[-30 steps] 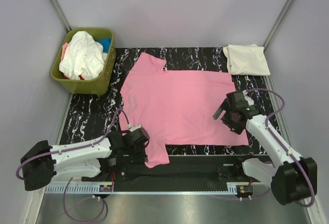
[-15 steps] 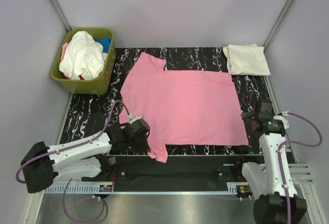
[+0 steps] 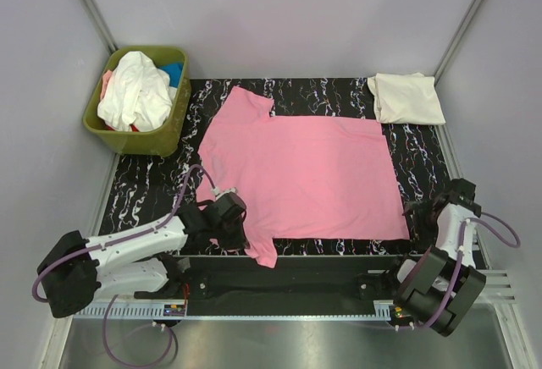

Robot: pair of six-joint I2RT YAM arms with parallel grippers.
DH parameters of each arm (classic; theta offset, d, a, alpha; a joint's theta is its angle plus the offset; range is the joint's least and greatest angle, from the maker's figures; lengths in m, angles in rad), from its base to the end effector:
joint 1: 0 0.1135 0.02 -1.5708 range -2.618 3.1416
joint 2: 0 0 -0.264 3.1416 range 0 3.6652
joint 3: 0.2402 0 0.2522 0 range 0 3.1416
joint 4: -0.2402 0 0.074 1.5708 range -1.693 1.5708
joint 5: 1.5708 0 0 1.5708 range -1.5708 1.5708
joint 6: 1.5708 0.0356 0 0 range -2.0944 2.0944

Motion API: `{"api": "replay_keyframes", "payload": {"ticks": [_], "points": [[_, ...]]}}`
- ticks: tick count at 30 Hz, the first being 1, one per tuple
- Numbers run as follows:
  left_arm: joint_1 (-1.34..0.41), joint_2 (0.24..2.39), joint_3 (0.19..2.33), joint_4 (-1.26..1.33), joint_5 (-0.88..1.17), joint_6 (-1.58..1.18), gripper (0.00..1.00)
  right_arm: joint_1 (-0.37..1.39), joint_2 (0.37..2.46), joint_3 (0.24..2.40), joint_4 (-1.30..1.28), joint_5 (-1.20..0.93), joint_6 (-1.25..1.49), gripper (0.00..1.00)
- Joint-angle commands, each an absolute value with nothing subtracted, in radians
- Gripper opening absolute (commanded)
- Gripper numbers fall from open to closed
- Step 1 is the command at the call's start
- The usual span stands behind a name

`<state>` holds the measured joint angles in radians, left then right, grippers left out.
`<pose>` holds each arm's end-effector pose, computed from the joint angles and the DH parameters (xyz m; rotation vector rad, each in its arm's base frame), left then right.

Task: Fold and stack the t-shirts
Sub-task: Fold the tshirt

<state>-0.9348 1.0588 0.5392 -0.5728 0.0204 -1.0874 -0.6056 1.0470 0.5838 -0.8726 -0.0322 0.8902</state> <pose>0.1084 -0.1481 0.1768 -0.2096 2.8353 -0.6029 0.1317 -0.0898 0.1798 1.9764 2.1386 0.0952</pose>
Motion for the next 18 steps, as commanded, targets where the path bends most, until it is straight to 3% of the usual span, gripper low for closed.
{"api": "replay_keyframes", "payload": {"ticks": [1,9,14,18], "points": [[-0.931,1.078,0.535,-0.511,0.051,-1.065,0.03,-0.611,1.058,0.537,-0.807,-0.101,0.854,0.87],[-0.923,1.078,0.528,-0.511,0.043,-1.066,0.03,-0.609,1.057,0.537,-0.778,-0.081,0.827,0.83],[-0.919,1.069,0.522,-0.523,0.035,-1.065,0.03,-0.611,1.095,0.535,-0.712,-0.098,0.816,0.65],[-0.914,1.052,0.519,-0.537,0.029,-1.063,0.03,-0.611,1.216,0.526,-0.661,-0.189,0.796,0.63]]}}
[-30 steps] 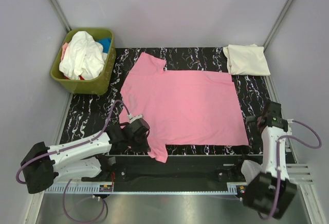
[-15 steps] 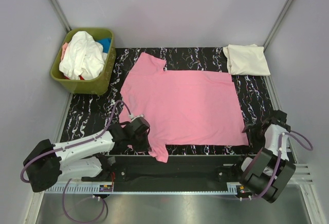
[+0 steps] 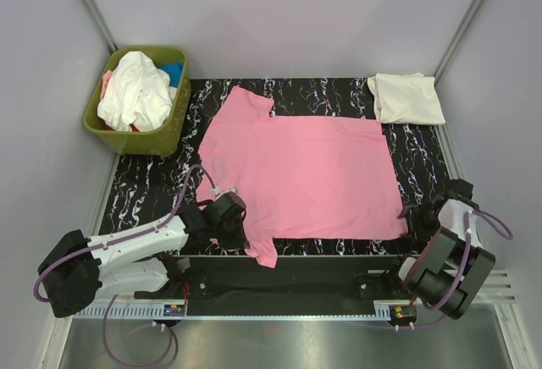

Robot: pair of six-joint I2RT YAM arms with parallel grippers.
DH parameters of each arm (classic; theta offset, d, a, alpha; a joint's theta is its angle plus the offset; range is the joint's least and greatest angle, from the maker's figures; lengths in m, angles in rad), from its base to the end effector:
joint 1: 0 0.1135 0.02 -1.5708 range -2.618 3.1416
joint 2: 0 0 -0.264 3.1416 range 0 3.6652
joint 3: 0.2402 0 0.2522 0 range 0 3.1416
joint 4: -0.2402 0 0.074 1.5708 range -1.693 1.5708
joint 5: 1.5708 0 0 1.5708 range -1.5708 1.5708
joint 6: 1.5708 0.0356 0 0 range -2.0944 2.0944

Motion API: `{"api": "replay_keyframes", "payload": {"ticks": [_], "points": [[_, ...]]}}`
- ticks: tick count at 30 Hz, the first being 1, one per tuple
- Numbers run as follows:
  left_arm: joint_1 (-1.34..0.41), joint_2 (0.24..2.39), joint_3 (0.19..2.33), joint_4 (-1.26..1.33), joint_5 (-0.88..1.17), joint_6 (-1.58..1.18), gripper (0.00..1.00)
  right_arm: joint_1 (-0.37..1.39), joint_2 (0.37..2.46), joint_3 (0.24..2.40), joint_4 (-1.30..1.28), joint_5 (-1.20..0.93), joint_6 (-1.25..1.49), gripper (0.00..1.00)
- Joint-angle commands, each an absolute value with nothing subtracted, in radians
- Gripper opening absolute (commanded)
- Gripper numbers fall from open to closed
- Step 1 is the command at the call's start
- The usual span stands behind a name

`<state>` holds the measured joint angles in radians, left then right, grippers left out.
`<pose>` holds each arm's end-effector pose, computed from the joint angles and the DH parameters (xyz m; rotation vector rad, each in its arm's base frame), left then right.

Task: Fold and stack the t-shirts
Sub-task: Fold the tshirt

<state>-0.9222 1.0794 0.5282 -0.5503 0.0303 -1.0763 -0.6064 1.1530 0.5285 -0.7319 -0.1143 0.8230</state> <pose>0.1109 -0.1482 0.1714 -0.2093 2.8449 -0.5969 0.1420 -0.0935 0.1534 1.9094 2.2280 0.2010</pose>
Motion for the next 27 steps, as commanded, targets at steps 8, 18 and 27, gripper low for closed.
{"api": "replay_keyframes", "payload": {"ticks": [8,18,27], "points": [[-0.904,1.031,0.491,-0.522,0.021,-1.075,0.03,-0.545,1.19,0.529,-0.663,-0.172,0.785,0.78],[-0.897,1.014,0.454,-0.502,0.028,-1.089,0.03,-0.538,1.212,0.542,-0.649,-0.178,0.756,0.06],[-0.884,0.968,0.535,-0.621,0.012,-1.058,0.03,-0.538,1.12,0.568,-0.724,-0.221,0.703,0.0]]}}
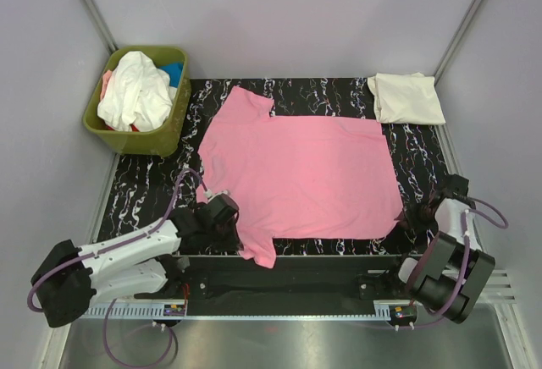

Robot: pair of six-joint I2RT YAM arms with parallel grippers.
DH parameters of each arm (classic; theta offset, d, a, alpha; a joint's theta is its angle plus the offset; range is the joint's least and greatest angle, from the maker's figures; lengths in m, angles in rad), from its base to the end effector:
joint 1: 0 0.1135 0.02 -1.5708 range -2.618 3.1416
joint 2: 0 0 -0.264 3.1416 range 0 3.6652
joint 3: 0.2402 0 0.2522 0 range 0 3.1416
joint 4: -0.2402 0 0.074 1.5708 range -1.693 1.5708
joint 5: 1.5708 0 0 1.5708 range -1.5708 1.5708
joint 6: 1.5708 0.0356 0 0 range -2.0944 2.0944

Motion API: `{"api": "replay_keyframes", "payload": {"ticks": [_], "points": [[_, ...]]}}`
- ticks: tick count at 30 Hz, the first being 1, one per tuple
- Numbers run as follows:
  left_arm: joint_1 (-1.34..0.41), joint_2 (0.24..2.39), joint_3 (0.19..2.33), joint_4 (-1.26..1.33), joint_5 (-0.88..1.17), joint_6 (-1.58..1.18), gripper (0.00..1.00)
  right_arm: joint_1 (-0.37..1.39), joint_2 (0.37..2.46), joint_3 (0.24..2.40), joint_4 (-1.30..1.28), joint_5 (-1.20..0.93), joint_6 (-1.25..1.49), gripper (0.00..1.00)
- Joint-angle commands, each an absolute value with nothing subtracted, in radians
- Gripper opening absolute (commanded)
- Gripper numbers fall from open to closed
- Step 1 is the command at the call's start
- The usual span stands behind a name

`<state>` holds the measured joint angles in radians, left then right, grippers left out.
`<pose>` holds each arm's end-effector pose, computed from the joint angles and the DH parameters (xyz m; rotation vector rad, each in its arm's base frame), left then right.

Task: Fold and stack the t-shirts
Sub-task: Fold the tshirt

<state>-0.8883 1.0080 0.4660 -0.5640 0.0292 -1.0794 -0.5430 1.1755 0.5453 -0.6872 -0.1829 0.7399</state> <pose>0.1058 -0.1318 0.1639 -0.2621 2.8382 -0.5847 0.1565 -0.0869 0.1557 1.7038 2.3379 0.3002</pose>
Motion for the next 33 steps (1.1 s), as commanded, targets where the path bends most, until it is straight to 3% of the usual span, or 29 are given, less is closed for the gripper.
{"api": "replay_keyframes", "payload": {"ticks": [1,5,13,33], "points": [[-0.885,0.96,0.549,-0.638,0.009,-1.055,0.03,-0.538,1.109,0.569,-0.732,-0.236,0.701,0.0],[-0.864,0.928,0.612,-0.724,-0.037,-1.011,0.03,-0.538,1.08,0.575,-0.715,-0.366,0.71,0.0],[-0.681,1.006,0.777,-0.813,-0.026,-0.812,0.05,-0.5,1.218,0.715,-0.686,-0.456,0.66,0.0],[-0.437,1.529,1.36,-0.91,0.029,-0.489,0.05,-0.394,1.571,1.107,-0.689,-0.43,0.709,0.0]]}}
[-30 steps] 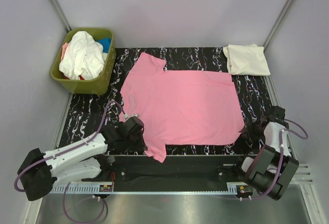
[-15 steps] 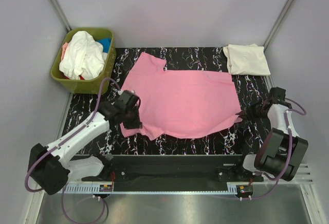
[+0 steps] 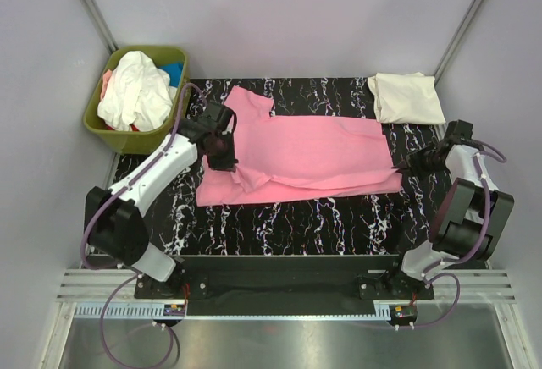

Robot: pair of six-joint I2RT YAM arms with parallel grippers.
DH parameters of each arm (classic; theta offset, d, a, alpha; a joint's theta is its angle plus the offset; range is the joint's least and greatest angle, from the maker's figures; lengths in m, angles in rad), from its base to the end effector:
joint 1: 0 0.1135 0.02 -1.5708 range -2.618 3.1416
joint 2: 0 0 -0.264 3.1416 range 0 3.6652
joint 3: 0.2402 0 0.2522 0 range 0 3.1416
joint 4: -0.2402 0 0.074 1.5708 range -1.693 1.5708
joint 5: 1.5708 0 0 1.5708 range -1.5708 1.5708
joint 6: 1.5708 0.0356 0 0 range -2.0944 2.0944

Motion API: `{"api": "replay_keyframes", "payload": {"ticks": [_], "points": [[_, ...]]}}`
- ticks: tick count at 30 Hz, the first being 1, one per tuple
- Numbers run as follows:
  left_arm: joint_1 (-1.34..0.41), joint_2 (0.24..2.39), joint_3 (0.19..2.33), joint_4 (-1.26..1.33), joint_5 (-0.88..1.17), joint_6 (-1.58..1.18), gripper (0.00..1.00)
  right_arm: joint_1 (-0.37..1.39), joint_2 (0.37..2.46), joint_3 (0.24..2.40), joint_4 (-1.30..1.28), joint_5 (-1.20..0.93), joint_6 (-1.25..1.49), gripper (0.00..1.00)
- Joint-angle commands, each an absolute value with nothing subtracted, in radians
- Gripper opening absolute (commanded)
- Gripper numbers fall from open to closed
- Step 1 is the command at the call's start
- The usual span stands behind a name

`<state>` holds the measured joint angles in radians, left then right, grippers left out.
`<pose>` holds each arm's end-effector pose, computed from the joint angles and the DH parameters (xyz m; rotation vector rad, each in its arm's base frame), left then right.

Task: Fold and stack the t-shirts
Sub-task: Fold the tshirt

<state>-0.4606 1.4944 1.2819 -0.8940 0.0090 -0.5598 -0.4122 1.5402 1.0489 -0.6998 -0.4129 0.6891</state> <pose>0.2695 -0.1341 0.2857 -0.1321 2.7191 -0.3250 0.2767 -0.1054 0.2157 1.3463 2.4045 0.6442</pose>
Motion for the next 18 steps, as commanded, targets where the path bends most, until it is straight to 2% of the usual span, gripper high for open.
{"api": "replay_keyframes", "payload": {"ticks": [1,18], "points": [[-0.431,1.557,1.371,-0.911,0.032,-0.482,0.05,-0.39,1.584,1.114,-0.689,-0.428,0.71,0.0],[-0.362,1.721,1.554,-0.979,-0.032,-0.405,0.06,-0.362,1.746,1.169,-0.647,-0.393,0.727,0.0]]}}
